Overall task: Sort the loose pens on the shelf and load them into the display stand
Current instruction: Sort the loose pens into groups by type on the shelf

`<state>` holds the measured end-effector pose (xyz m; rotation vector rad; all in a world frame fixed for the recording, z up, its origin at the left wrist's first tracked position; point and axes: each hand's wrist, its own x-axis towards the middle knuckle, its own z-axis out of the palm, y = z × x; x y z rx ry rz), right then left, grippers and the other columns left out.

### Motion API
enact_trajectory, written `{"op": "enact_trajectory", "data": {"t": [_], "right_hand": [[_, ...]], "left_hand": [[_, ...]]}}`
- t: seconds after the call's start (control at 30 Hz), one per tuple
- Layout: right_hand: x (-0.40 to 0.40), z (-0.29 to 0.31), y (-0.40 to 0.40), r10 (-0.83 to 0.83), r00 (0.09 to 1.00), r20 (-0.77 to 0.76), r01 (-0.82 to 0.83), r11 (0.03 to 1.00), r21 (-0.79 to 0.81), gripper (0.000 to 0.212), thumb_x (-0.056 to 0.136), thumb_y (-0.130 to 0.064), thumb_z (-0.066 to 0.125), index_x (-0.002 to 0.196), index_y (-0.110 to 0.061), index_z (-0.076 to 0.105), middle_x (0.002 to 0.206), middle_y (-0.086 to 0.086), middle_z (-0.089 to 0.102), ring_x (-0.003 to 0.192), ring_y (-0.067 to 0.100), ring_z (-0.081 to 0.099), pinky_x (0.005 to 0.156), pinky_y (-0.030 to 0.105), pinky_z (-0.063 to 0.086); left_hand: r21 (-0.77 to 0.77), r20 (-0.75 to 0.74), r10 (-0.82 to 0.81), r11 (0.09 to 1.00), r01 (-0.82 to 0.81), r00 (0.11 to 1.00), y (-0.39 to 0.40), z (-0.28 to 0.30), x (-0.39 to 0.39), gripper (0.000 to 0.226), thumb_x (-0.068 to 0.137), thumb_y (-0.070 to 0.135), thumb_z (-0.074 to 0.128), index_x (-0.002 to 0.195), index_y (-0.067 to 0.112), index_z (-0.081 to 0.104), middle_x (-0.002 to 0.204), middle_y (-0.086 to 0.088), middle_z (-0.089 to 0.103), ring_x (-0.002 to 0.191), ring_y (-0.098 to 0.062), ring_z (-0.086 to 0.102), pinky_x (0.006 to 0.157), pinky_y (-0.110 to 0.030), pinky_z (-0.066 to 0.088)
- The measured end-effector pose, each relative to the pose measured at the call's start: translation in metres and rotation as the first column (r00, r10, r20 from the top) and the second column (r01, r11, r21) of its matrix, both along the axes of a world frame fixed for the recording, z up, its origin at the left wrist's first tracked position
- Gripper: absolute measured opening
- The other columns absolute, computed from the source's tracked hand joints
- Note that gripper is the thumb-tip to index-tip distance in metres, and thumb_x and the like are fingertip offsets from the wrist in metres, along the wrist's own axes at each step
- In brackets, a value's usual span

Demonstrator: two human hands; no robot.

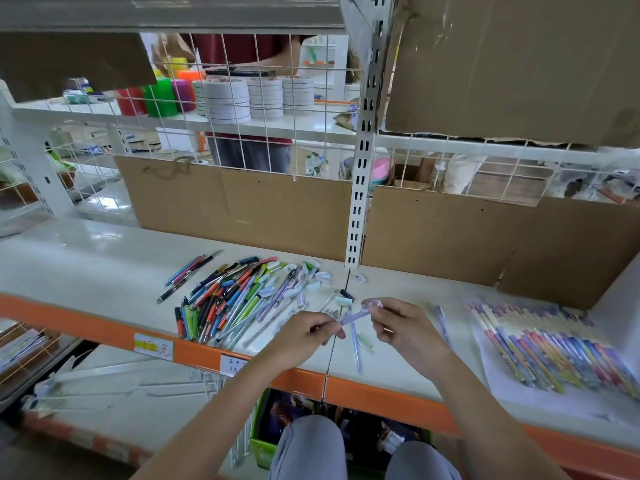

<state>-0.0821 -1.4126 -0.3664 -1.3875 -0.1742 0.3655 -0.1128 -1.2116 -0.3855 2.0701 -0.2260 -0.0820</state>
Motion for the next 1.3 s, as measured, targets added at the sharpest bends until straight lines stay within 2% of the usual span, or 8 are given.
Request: {"op": "enact_trajectory", "data": {"t": [0.3,0.47,0.6,0.83,0.93,1.03,1.2,1.3], "right_hand": [[0.004,-0.011,0.016,-0.328,0.943,0.046,0.331,0.940,-0.079,0.018,0.092,-0.009,0.056,0.076,-0.001,0.058,0.060,0.005,0.044,0.053,0.014,0.043,0.051,0.023,0.038],[0.003,-0.027,0.020,-0.358,0.924,-0.134,0.349,0.933,-0.084,0.014,0.091,-0.008,0.055,0.078,-0.002,0.058,0.056,0.004,0.041,0.052,0.013,0.035,0.052,0.022,0.032],[0.015,-0.034,0.003,-0.368,0.930,-0.017,0.347,0.890,-0.295,0.019,0.093,-0.013,0.050,0.076,-0.008,0.055,0.064,0.003,0.050,0.052,0.013,0.041,0.048,0.023,0.033],[0.048,-0.029,-0.042,-0.251,0.949,0.192,0.311,0.635,-0.707,0.033,0.097,-0.020,0.048,0.066,-0.013,0.044,0.067,0.009,0.058,0.050,0.017,0.052,0.046,0.020,0.041],[0.060,-0.032,-0.050,-0.099,0.969,0.227,0.247,0.383,-0.890,0.029,0.096,-0.023,0.046,0.071,-0.009,0.046,0.088,0.019,0.066,0.087,0.031,0.064,0.070,0.030,0.043],[0.063,-0.035,-0.052,-0.005,0.970,0.241,0.238,0.189,-0.953,0.027,0.096,-0.025,0.048,0.106,-0.001,0.054,0.114,0.020,0.061,0.108,0.033,0.058,0.079,0.030,0.042],[0.063,-0.041,-0.052,0.002,0.956,0.294,0.292,0.111,-0.950,0.023,0.095,-0.015,0.043,0.115,-0.003,0.044,0.117,0.018,0.058,0.108,0.036,0.058,0.077,0.033,0.043],[0.062,-0.041,-0.047,0.007,0.947,0.321,0.319,0.102,-0.942,0.021,0.094,-0.010,0.041,0.114,-0.006,0.045,0.117,0.015,0.056,0.109,0.035,0.057,0.075,0.031,0.041]], "left_hand": [[0.130,0.161,0.221,0.961,-0.243,0.962,-0.039,-0.010,0.011,0.022,0.094,0.022,0.056,0.080,0.017,0.072,0.052,0.012,0.049,0.044,-0.005,0.041,0.046,-0.017,0.025],[0.270,0.321,0.205,0.916,-0.297,0.924,-0.068,-0.028,0.014,0.030,0.099,0.029,0.044,0.088,0.009,0.064,0.079,-0.001,0.056,0.069,-0.014,0.050,0.059,-0.027,0.033],[0.397,0.360,0.082,0.888,-0.231,0.929,-0.075,-0.042,0.023,0.024,0.095,0.031,0.051,0.102,0.011,0.062,0.094,-0.003,0.050,0.086,-0.017,0.048,0.070,-0.026,0.035],[0.686,0.344,-0.150,0.715,-0.139,0.927,-0.063,-0.054,0.027,0.028,0.094,0.033,0.044,0.111,0.016,0.057,0.114,-0.002,0.050,0.112,-0.020,0.038,0.097,-0.031,0.033],[0.699,0.357,-0.142,0.696,-0.163,0.923,-0.051,-0.053,0.028,0.026,0.095,0.020,0.037,0.113,0.015,0.055,0.117,0.000,0.050,0.115,-0.019,0.038,0.099,-0.029,0.031],[0.706,0.379,-0.098,0.674,-0.219,0.920,-0.033,-0.051,0.026,0.026,0.094,0.021,0.035,0.110,0.015,0.055,0.115,0.002,0.051,0.111,-0.016,0.039,0.096,-0.027,0.031],[0.720,0.382,-0.061,0.646,-0.255,0.922,-0.011,-0.049,0.023,0.024,0.091,0.028,0.038,0.102,0.020,0.057,0.108,0.006,0.053,0.108,-0.015,0.041,0.095,-0.027,0.031],[0.652,0.370,-0.070,0.730,-0.206,0.926,-0.002,-0.051,0.021,0.024,0.089,0.040,0.045,0.094,0.022,0.061,0.101,0.011,0.055,0.101,-0.009,0.040,0.090,-0.024,0.029]]}}
